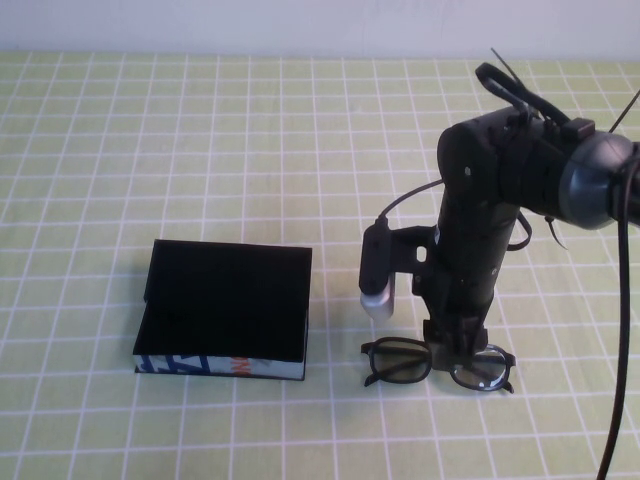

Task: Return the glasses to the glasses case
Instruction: Pick up the glasses from the table

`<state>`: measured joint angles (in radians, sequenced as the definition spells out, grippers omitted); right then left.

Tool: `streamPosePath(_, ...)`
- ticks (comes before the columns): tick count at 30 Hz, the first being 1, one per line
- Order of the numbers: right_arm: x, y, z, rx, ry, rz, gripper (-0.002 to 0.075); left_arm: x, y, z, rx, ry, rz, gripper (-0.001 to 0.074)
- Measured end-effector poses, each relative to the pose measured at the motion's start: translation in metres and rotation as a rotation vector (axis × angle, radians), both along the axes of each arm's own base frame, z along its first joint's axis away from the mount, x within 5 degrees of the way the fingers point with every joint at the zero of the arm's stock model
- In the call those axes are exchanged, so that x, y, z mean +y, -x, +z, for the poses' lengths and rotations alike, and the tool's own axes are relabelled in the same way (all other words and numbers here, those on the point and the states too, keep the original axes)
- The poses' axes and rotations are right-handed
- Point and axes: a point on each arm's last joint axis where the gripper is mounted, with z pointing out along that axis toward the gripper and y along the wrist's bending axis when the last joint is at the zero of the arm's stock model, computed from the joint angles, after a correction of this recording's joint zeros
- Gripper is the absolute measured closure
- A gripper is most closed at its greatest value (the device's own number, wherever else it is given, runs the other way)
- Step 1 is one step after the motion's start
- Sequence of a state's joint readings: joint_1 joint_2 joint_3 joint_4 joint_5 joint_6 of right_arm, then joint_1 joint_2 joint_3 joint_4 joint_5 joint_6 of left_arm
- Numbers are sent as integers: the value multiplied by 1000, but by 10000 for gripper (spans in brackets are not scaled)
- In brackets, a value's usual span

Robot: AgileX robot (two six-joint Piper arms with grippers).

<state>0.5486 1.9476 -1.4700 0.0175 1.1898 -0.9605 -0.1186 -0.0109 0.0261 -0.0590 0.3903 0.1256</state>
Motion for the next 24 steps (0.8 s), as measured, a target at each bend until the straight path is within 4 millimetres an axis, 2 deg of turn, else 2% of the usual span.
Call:
streamPosePath(8,3,-3,-13,26,6,-1,349,0,0,0,0,1,0,737)
streamPosePath(15,3,-3,-15,27,6,0,359,0,0,0,0,1,0,737)
streamPosePath(18,3,-3,-15,32,8,-1,399,0,0,0,0,1,0,737)
streamPosePath(24,3,-2,-13,43,13,1,528,0,0,0,0,1,0,737)
